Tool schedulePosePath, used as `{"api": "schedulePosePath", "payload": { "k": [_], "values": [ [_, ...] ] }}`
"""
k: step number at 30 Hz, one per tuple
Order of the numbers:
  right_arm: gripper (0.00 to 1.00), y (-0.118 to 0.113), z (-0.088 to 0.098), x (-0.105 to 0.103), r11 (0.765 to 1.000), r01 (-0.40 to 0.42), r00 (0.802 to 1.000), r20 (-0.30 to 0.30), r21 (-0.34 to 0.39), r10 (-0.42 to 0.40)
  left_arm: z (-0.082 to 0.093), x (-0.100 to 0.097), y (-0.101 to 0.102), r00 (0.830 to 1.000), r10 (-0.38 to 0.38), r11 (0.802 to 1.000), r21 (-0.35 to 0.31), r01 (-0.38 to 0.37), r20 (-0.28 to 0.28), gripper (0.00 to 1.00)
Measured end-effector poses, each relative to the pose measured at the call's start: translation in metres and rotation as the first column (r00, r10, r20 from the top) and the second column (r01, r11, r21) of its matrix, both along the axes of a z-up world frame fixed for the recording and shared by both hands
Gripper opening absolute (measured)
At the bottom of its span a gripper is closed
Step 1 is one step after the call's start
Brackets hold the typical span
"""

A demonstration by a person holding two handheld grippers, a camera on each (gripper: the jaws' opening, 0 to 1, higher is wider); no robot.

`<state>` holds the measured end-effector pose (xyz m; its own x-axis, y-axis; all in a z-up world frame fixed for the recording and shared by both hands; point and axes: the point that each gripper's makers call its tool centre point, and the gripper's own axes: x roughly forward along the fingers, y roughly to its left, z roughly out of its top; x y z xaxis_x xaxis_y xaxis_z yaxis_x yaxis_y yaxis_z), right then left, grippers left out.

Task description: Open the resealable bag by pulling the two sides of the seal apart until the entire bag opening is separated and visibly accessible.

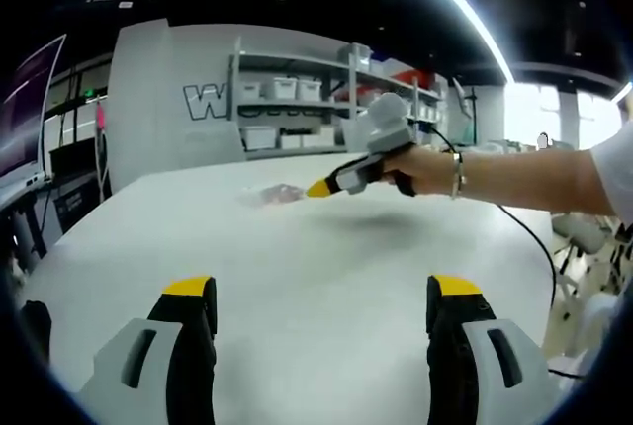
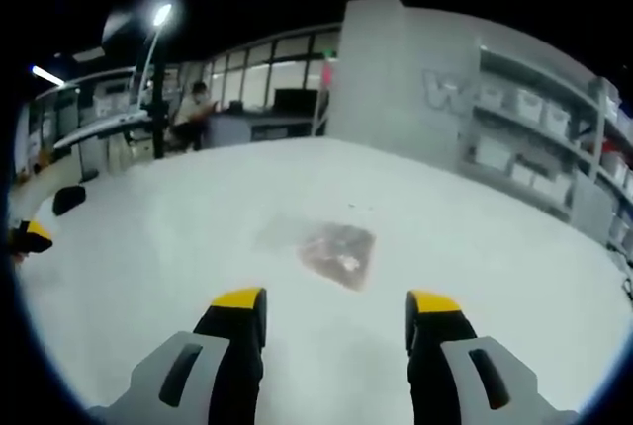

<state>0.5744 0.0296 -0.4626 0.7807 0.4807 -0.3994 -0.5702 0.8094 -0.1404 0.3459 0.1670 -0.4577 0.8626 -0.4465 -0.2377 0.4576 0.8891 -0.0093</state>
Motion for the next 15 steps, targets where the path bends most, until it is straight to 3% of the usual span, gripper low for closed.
{"api": "schedulePosePath", "payload": {
  "k": [10,15],
  "values": [
    [0.55,0.007,-0.005,0.011,1.000,-0.015,1.000,0.004,-0.026,0.016,-0.005,0.000,0.001,1.000,-0.001,1.000,-0.003,0.001,-0.009,0.86],
    [0.55,0.008,-0.004,0.006,0.999,-0.019,1.000,0.008,-0.033,0.020,-0.005,0.000,0.004,1.000,0.003,1.000,-0.006,-0.003,-0.009,0.86]
  ]
}}
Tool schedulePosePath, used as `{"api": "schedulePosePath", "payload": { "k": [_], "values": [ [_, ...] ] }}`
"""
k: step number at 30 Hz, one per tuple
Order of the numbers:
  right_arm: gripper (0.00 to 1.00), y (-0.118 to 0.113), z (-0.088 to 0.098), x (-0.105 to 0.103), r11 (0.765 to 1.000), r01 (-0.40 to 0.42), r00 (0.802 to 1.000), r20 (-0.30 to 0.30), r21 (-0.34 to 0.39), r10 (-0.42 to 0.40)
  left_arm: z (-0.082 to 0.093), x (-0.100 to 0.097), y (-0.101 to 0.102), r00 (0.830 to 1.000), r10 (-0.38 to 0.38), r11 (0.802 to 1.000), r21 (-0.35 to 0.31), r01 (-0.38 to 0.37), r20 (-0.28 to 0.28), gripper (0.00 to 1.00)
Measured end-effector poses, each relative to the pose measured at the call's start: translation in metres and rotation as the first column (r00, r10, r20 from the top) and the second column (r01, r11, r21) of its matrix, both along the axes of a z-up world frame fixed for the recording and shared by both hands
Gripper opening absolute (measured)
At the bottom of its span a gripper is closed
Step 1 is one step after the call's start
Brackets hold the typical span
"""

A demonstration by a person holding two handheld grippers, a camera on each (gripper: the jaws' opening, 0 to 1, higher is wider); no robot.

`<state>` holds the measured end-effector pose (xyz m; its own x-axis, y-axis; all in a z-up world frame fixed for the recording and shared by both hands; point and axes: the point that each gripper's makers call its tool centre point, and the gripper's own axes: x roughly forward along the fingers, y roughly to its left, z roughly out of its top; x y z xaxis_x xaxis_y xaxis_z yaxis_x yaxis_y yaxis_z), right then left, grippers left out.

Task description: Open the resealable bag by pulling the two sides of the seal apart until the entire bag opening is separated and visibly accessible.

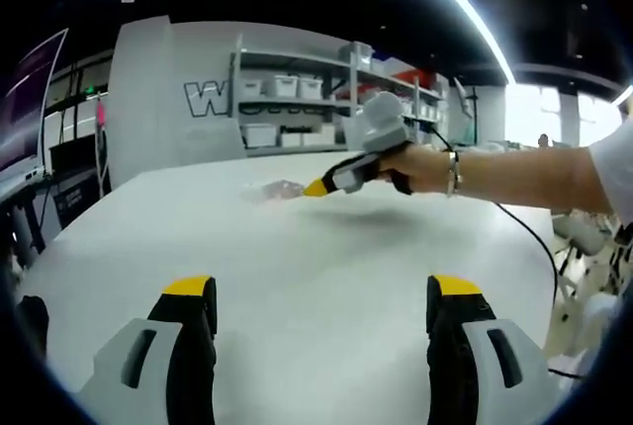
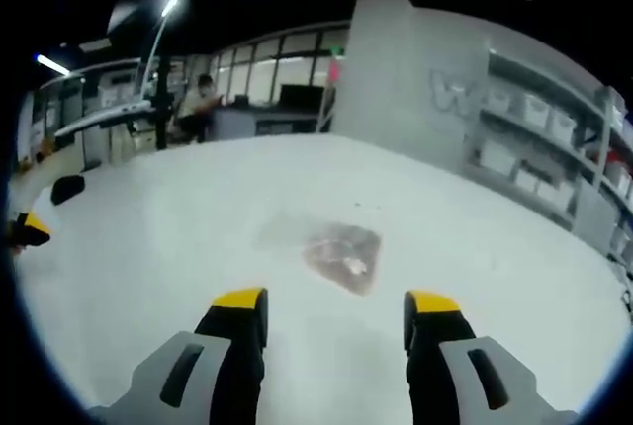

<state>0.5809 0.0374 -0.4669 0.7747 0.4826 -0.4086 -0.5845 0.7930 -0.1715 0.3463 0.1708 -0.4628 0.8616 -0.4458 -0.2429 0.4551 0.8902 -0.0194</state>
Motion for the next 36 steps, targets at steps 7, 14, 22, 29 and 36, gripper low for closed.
{"api": "schedulePosePath", "payload": {
  "k": [7,14,22,29,36],
  "values": [
    [0.54,0.006,0.000,0.004,0.999,-0.020,0.999,0.026,-0.048,0.022,-0.001,0.000,0.001,1.000,0.000,1.000,0.000,0.000,-0.001,0.85],
    [0.51,0.010,0.002,0.004,0.997,-0.036,0.998,0.041,-0.062,0.038,-0.001,0.001,0.003,1.000,0.002,1.000,-0.001,-0.002,-0.001,0.85],
    [0.48,0.015,-0.001,0.010,0.994,-0.049,0.997,0.053,-0.093,0.054,-0.002,0.002,0.004,1.000,0.005,1.000,-0.002,-0.005,-0.002,0.85],
    [0.45,0.017,-0.003,0.015,0.991,-0.054,0.995,0.075,-0.122,0.064,-0.003,0.002,0.005,1.000,0.006,1.000,-0.003,-0.006,-0.003,0.85],
    [0.43,0.022,-0.004,0.018,0.984,-0.073,0.992,0.089,-0.160,0.088,-0.004,0.003,0.008,1.000,0.011,1.000,-0.003,-0.011,-0.007,0.85]
  ]
}}
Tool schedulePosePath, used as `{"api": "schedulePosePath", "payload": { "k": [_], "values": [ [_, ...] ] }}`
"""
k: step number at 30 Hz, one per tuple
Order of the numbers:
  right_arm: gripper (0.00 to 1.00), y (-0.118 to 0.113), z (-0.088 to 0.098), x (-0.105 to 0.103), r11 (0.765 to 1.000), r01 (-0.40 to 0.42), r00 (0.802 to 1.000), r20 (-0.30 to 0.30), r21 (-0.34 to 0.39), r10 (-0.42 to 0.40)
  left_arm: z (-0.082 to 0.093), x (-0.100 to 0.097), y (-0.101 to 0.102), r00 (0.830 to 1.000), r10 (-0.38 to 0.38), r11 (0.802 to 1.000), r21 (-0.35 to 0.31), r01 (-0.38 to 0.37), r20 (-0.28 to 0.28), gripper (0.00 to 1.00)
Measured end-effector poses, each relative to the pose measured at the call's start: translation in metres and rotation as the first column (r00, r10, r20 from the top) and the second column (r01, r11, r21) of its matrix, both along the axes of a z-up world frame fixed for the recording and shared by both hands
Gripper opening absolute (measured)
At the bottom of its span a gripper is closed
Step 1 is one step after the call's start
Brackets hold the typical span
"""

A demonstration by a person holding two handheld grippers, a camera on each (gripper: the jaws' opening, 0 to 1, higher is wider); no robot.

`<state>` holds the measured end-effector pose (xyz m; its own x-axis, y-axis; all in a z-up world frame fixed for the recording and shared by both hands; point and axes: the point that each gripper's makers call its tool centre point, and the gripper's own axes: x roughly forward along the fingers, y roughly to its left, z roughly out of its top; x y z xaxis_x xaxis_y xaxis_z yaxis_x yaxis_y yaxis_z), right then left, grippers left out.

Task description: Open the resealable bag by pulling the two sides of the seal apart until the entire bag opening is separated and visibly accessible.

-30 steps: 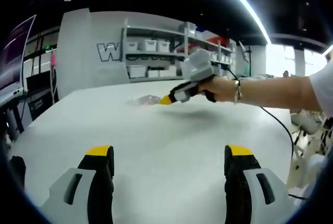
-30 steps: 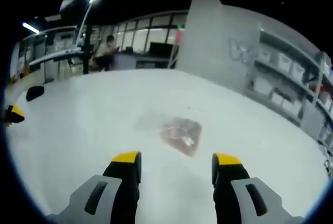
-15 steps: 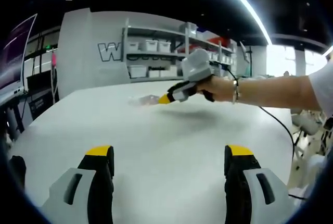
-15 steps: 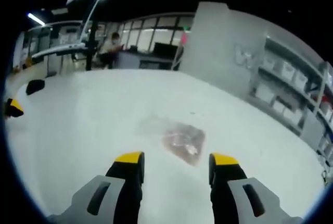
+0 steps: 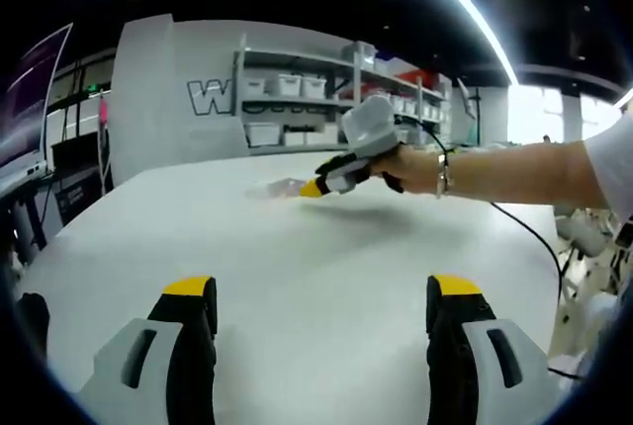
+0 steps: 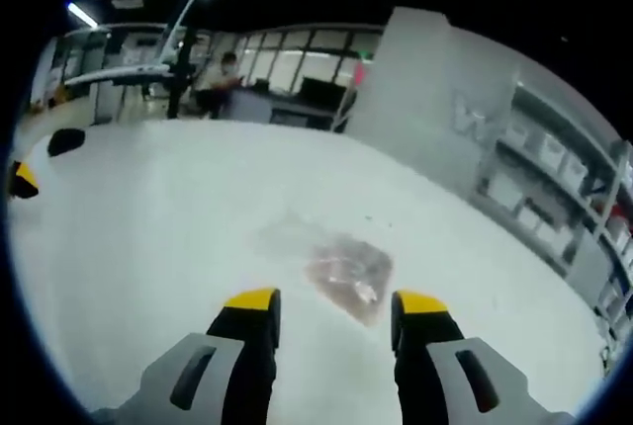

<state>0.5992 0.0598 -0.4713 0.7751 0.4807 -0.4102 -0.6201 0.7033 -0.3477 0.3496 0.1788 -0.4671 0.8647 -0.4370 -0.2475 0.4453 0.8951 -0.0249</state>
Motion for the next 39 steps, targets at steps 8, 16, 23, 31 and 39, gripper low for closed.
{"api": "schedulePosePath", "payload": {
  "k": [8,16,23,31,39],
  "values": [
    [0.41,0.008,0.003,0.007,0.995,-0.044,0.997,0.057,-0.086,0.049,0.000,0.000,0.001,1.000,-0.002,1.000,0.000,0.002,-0.002,0.85],
    [0.40,0.018,0.005,0.009,0.985,-0.092,0.990,0.093,-0.145,0.106,0.002,0.000,0.003,1.000,0.001,1.000,-0.002,-0.001,0.001,0.85],
    [0.38,0.022,0.005,0.011,0.972,-0.115,0.983,0.115,-0.204,0.140,0.001,0.001,0.006,1.000,0.008,1.000,-0.005,-0.008,0.002,0.85],
    [0.37,0.025,-0.003,0.015,0.954,-0.133,0.978,0.122,-0.270,0.171,0.000,0.002,0.008,1.000,0.011,1.000,-0.008,-0.011,0.000,0.85],
    [0.37,0.033,-0.005,0.016,0.947,-0.146,0.974,0.127,-0.287,0.188,-0.003,0.002,0.010,1.000,0.015,1.000,-0.010,-0.015,-0.006,0.85]
  ]
}}
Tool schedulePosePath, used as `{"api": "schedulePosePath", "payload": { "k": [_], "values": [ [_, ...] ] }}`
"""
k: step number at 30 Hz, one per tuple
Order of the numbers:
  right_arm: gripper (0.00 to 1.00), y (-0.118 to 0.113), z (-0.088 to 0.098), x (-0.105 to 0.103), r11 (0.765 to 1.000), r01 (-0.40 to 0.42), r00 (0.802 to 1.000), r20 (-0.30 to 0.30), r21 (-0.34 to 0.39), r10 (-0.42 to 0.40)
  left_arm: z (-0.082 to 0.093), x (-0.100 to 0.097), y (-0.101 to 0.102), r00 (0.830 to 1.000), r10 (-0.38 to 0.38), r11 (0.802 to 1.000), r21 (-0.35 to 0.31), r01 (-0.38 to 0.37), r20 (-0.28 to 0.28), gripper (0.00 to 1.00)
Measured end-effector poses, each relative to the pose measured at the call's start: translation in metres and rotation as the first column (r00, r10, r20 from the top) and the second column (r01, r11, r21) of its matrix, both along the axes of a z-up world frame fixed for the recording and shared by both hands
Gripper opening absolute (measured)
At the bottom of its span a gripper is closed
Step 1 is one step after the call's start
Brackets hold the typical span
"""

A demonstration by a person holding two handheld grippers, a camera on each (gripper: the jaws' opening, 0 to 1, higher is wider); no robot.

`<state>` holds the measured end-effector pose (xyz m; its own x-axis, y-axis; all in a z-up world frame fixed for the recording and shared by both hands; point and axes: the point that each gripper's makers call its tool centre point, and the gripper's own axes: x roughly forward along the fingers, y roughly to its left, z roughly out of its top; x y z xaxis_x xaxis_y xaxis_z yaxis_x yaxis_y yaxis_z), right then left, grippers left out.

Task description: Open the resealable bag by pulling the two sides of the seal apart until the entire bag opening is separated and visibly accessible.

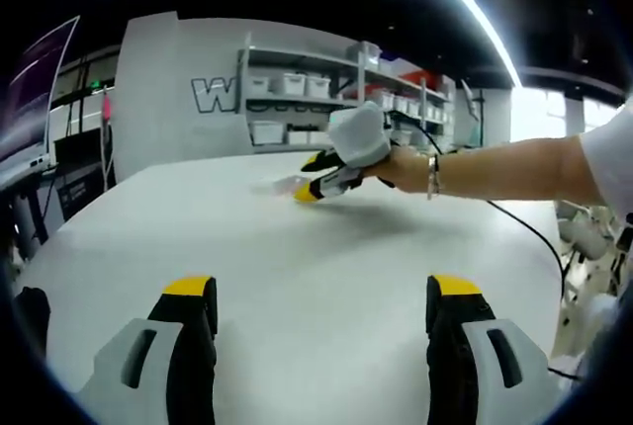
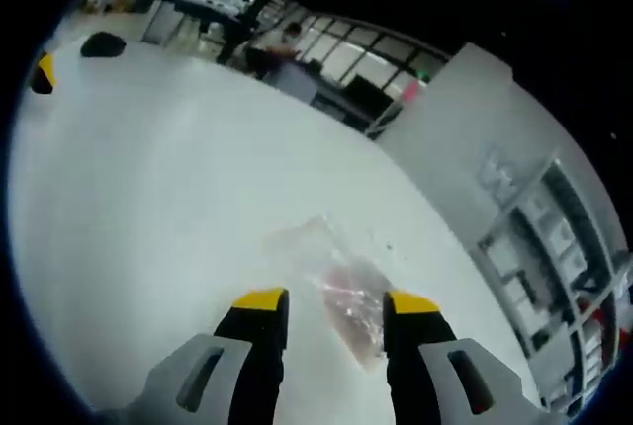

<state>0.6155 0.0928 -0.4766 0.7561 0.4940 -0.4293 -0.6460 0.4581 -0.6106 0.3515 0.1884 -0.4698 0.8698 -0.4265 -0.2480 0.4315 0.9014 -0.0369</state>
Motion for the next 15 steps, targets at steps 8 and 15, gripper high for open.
{"api": "schedulePosePath", "payload": {
  "k": [8,15],
  "values": [
    [0.37,0.0038,0.0000,0.0016,0.999,-0.012,1.000,0.015,-0.030,0.013,-0.0013,0.0005,0.0015,1.000,0.003,1.000,-0.005,-0.003,-0.001,0.85],
    [0.35,0.0037,-0.0021,0.0049,0.999,-0.013,1.000,0.023,-0.043,0.014,-0.0018,0.0007,0.0048,1.000,0.008,1.000,-0.009,-0.008,0.000,0.85]
  ]
}}
